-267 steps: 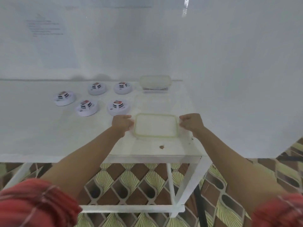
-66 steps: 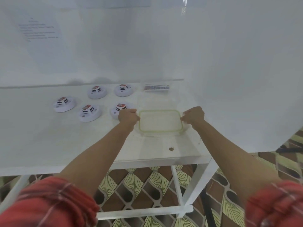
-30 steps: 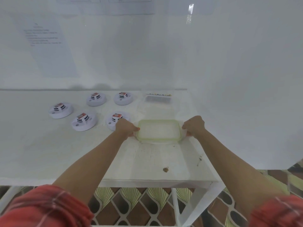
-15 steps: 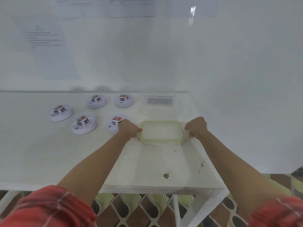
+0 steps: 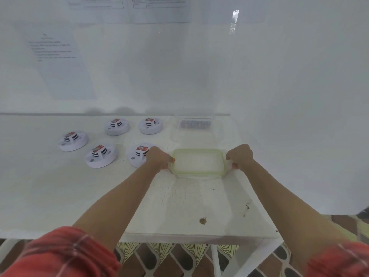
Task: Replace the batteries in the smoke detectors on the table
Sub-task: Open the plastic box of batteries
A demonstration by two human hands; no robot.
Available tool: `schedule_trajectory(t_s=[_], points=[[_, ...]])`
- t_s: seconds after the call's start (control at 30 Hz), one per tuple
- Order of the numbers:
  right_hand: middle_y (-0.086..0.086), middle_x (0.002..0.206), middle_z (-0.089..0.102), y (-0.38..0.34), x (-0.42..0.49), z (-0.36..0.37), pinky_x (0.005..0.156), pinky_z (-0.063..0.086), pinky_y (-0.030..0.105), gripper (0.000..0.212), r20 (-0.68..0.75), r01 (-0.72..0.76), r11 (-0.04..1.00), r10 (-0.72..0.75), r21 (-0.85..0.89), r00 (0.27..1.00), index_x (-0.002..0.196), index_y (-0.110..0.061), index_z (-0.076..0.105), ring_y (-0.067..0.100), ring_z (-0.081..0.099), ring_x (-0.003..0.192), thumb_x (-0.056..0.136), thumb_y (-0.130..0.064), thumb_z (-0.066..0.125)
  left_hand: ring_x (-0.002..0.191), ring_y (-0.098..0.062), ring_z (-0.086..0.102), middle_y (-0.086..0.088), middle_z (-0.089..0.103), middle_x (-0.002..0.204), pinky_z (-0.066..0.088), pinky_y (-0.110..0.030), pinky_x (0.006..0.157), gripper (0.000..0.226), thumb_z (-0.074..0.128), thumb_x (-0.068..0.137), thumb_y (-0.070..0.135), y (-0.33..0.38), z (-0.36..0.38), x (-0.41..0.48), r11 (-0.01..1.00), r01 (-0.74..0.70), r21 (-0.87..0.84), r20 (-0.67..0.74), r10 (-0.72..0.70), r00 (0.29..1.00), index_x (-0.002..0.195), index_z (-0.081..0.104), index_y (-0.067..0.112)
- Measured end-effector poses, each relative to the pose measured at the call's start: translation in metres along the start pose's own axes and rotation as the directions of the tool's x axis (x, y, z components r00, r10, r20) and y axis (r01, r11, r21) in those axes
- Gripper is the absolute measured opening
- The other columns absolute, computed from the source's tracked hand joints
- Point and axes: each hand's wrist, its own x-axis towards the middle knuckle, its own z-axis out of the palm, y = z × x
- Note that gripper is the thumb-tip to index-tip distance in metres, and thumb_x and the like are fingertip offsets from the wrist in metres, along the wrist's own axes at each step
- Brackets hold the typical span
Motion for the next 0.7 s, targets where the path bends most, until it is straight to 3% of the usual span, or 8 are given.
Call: schedule_trajectory(t_s=[0.1,0.17,0.27,0.37,0.47,0.57,0.7], points=[[0.007,0.054,0.045,-0.0025,-0.0003,-0.0006,0.049,0.040,0.029,0.028,0.011,-0.012,1.000,0.013,-0.024,1.000,0.056,-0.007,0.042,0.020,0.045,0.045,0.071,0.010,0.059,0.066,-0.026,0.059,-0.021,0.061,0.085,0.056,-0.046,0.080,0.018,0.075,0.071,-0.006,0.0017,-0.0015,-0.0011,1.000,0.010,-0.006,0.022,-0.010,1.000,0.078,0.059,-0.006],[0.007,0.055,0.046,-0.0037,-0.0004,-0.0013,0.050,0.042,0.030,0.025,0.023,-0.022,0.999,0.023,-0.027,0.999,0.057,-0.006,0.045,0.020,0.046,0.046,0.071,0.010,0.058,0.067,-0.026,0.059,-0.022,0.060,0.089,0.055,-0.038,0.071,0.025,0.075,0.071,-0.006,0.0021,-0.0023,-0.0010,1.000,0.013,-0.001,0.040,-0.013,0.999,0.092,0.061,-0.008],[0.008,0.056,0.048,-0.0035,-0.0008,-0.0021,0.048,0.042,0.029,0.017,0.039,-0.026,0.999,0.027,-0.041,0.999,0.063,-0.004,0.051,0.021,0.047,0.046,0.071,0.010,0.058,0.075,-0.029,0.061,-0.021,0.059,0.090,0.053,-0.033,0.061,0.025,0.073,0.072,-0.008,0.0034,-0.0025,-0.0027,1.000,0.009,-0.006,0.068,-0.009,0.998,0.093,0.060,-0.007],[0.009,0.058,0.050,-0.0015,0.0008,-0.0024,0.053,0.047,0.032,0.016,0.044,-0.023,0.999,0.024,-0.029,0.999,0.078,-0.003,0.058,0.022,0.049,0.048,0.070,0.011,0.059,0.079,-0.030,0.061,-0.021,0.060,0.090,0.052,-0.031,0.059,0.026,0.073,0.073,-0.008,0.0040,-0.0023,-0.0035,1.000,0.018,0.011,0.085,-0.019,0.996,0.095,0.059,-0.007],[0.010,0.059,0.051,-0.0013,0.0011,-0.0032,0.065,0.053,0.038,0.016,0.053,-0.025,1.000,0.026,-0.017,0.998,0.078,-0.002,0.058,0.024,0.052,0.051,0.070,0.011,0.060,0.081,-0.032,0.061,-0.024,0.061,0.093,0.052,-0.032,0.059,0.029,0.073,0.074,-0.005,0.0039,-0.0027,-0.0035,0.999,0.018,0.031,0.093,-0.021,0.995,0.099,0.059,-0.008],[0.010,0.061,0.050,-0.0019,-0.0002,-0.0049,0.054,0.047,0.033,0.015,0.069,-0.033,0.999,0.034,-0.004,0.997,0.074,-0.001,0.056,0.026,0.054,0.056,0.070,0.012,0.061,0.074,-0.030,0.061,-0.022,0.060,0.088,0.052,-0.032,0.059,0.029,0.072,0.075,-0.005,0.0037,-0.0024,-0.0029,0.999,0.010,0.033,0.088,-0.013,0.996,0.101,0.059,-0.008],[0.011,0.063,0.050,-0.0024,-0.0017,-0.0081,0.056,0.049,0.033,0.012,0.095,-0.054,0.999,0.053,-0.002,0.994,0.074,-0.001,0.057,0.026,0.053,0.053,0.071,0.010,0.063,0.067,-0.027,0.058,-0.018,0.057,0.081,0.050,-0.031,0.055,0.026,0.070,0.076,-0.005,0.0032,-0.0021,-0.0014,0.999,-0.001,0.046,0.072,-0.002,0.997,0.098,0.056,-0.006]])
